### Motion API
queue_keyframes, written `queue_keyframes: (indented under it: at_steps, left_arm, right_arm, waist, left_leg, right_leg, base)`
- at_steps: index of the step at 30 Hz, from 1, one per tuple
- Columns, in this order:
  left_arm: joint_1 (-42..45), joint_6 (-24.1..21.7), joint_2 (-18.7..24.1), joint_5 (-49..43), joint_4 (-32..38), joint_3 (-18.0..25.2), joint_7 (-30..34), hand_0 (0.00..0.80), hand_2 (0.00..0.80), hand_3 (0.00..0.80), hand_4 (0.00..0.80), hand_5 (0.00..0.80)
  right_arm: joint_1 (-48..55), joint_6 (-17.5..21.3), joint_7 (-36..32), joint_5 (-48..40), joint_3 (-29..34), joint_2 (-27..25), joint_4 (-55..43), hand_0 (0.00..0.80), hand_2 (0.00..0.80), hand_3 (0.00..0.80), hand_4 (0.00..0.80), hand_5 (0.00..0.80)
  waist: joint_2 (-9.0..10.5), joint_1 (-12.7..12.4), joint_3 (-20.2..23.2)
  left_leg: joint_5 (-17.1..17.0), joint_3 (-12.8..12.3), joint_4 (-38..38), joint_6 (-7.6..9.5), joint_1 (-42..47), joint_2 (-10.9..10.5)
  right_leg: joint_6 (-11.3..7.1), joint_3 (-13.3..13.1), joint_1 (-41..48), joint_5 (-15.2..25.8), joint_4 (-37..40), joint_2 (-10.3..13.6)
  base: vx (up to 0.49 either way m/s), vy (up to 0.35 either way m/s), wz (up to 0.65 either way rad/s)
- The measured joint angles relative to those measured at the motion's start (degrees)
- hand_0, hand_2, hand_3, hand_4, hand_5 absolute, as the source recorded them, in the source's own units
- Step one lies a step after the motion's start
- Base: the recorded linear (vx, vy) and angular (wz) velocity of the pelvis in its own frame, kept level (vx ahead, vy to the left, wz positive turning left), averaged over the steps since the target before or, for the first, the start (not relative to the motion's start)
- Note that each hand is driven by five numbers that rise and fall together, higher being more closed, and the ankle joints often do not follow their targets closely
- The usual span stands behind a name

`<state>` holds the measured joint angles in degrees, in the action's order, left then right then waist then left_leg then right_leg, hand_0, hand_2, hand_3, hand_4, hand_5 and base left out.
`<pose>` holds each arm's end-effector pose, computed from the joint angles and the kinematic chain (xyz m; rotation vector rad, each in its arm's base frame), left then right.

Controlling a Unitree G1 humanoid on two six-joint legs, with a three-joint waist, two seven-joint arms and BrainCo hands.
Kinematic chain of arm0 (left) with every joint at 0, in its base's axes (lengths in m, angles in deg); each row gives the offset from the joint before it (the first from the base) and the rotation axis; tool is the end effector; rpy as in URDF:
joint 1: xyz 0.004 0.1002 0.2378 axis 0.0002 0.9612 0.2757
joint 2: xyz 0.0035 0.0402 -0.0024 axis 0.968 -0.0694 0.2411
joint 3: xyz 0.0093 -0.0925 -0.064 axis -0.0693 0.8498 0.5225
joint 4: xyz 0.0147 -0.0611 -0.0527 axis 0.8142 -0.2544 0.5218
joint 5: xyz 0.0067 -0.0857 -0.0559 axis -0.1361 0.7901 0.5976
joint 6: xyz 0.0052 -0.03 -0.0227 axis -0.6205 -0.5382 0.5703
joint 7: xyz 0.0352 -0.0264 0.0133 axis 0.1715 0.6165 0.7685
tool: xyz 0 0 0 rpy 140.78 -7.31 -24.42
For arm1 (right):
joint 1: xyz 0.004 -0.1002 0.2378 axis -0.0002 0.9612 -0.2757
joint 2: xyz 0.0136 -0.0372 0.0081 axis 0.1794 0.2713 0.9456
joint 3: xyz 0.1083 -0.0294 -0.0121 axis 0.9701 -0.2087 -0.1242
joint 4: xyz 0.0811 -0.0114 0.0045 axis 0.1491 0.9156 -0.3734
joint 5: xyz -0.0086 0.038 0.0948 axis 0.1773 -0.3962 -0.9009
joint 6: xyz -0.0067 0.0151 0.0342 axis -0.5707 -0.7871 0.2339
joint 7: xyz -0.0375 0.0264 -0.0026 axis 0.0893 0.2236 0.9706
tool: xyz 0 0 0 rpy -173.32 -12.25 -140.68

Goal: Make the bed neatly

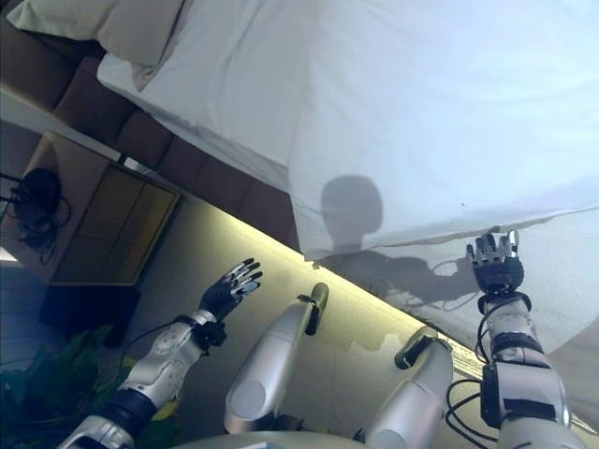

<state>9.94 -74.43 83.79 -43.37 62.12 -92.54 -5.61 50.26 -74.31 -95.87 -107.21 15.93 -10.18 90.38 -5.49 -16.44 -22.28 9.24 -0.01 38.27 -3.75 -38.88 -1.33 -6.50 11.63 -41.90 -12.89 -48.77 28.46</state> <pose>0.1996 0.1946 -0.0178 -0.2335 0.3188 -0.3219 0.2410 -0.3510 0.0243 1.0120 0.0041 -0.4301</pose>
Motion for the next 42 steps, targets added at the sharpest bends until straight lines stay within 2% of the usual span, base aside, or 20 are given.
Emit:
queue_keyframes:
  at_steps: [5,8,16,22,27,28,29,32,37,42]
  left_arm:
    - [-0.1,-0.1,0.0,1.0,0.0,-0.1,0.0,0.0,0.0,0.0,0.0,0.0]
    - [-0.1,-0.1,0.1,1.0,-0.2,-0.8,0.2,0.0,0.0,0.0,0.0,0.0]
    - [1.6,0.0,0.1,1.0,-0.4,-1.1,0.3,0.0,0.0,0.0,0.0,0.0]
    - [1.2,0.0,0.1,1.0,-0.8,-4.1,0.1,0.0,0.0,0.0,0.0,0.0]
    - [0.7,-0.3,0.0,1.0,-0.9,-4.2,-0.4,0.0,0.0,0.0,0.0,0.0]
    - [0.5,-0.5,0.0,1.0,-0.9,-4.2,-0.6,0.0,0.0,0.0,0.0,0.0]
    - [0.2,-0.6,-0.1,1.0,-0.9,-4.3,-1.0,0.0,0.0,0.0,0.0,0.0]
    - [-1.8,-0.8,-0.1,1.0,-0.6,-4.4,-1.8,0.0,0.0,0.0,0.0,0.0]
    - [-2.3,-1.1,-0.1,1.1,-0.6,-4.4,-2.2,0.0,0.0,0.0,0.0,0.0]
    - [-2.3,-1.2,-0.1,1.5,-0.9,-4.2,-2.2,0.0,0.0,0.0,0.0,0.0]
  right_arm:
    - [-2.0,-1.1,-0.4,0.0,1.4,-2.1,0.2,0.0,0.0,0.0,0.0,0.0]
    - [-2.3,-1.5,-0.4,0.0,1.4,-3.5,2.1,0.0,0.0,0.0,0.0,0.0]
    - [-2.1,-3.0,-0.5,0.0,3.2,-3.6,2.0,0.0,0.0,0.0,0.0,0.0]
    - [-2.4,-3.2,0.4,-0.3,3.5,-3.6,2.4,0.0,0.0,0.0,0.0,0.0]
    - [-2.3,-3.3,0.9,-1.3,3.5,-3.5,3.8,0.0,0.0,0.0,0.0,0.0]
    - [-2.3,-3.3,0.9,-1.3,3.5,-3.5,3.8,0.383,0.383,0.383,0.383,0.383]
    - [-2.2,-3.1,0.9,-1.3,3.4,-3.4,3.8,0.8,0.8,0.8,0.8,0.8]
    - [-2.8,-2.2,0.8,-1.2,3.3,-3.4,3.8,0.8,0.8,0.8,0.8,0.8]
    - [-4.0,-2.0,0.7,-0.6,1.1,-3.4,3.7,0.8,0.8,0.8,0.8,0.8]
    - [-5.6,-2.2,0.7,0.1,1.1,-3.6,3.5,0.8,0.8,0.8,0.8,0.8]
  waist:
    - [-0.3,0.0,0.2]
    - [-0.75,0.0,0.5]
    - [-0.91,0.0,0.8]
    - [-1.03,0.1,0.9]
    - [-1.04,0.1,0.9]
    - [-1.04,0.2,0.9]
    - [-1.03,0.1,1.0]
    - [-1.05,0.3,1.1]
    - [-1.03,0.2,1.1]
    - [-1.07,0.2,1.1]
  left_leg:
    - [-0.8,-0.4,-0.2,-0.28,0.5,0.0]
    - [-1.3,-1.4,-1.0,0.28,1.3,0.3]
    - [-1.2,-1.6,-1.4,0.38,3.6,0.3]
    - [-1.5,-1.6,-1.2,0.38,2.3,0.3]
    - [-1.5,-1.6,-1.4,0.32,1.9,0.4]
    - [-1.5,-1.6,-1.4,0.32,1.9,0.4]
    - [-1.7,-1.6,-1.3,0.1,1.7,0.4]
    - [-1.4,-1.4,-0.7,0.13,0.3,0.6]
    - [-1.9,-1.5,-0.8,-0.39,-0.8,1.2]
    - [-2.0,-1.6,-0.9,-0.34,-1.1,1.1]
  right_leg:
    - [-0.12,0.1,0.9,0.0,-0.1,0.0]
    - [-0.57,0.3,2.2,-0.7,-0.3,0.8]
    - [-0.7,0.0,4.5,-1.6,-0.3,0.9]
    - [-0.92,-0.2,3.1,-1.3,-0.5,0.7]
    - [-0.86,-0.2,2.6,-1.3,-0.5,0.6]
    - [-0.86,-0.2,2.6,-1.3,-0.5,0.6]
    - [-0.93,-0.2,2.5,-1.1,-0.7,0.6]
    - [-0.75,-0.3,1.2,-2.2,-1.4,0.7]
    - [-0.63,-0.6,0.1,-1.8,-1.4,-0.3]
    - [-0.62,-0.9,-0.4,-2.0,-1.7,-0.2]
  base:
    - [0.04,0.011,0.07]
    - [0.093,0.003,0.28]
    - [0.015,0.005,0.03]
    - [-0.045,0.0,0.0]
    - [0.008,-0.006,0.0]
    - [0.05,0.001,0.0]
    - [-0.027,0.005,0.04]
    - [-0.002,-0.003,0.07]
    - [-0.024,0.003,0.01]
    - [-0.006,0.029,0.02]
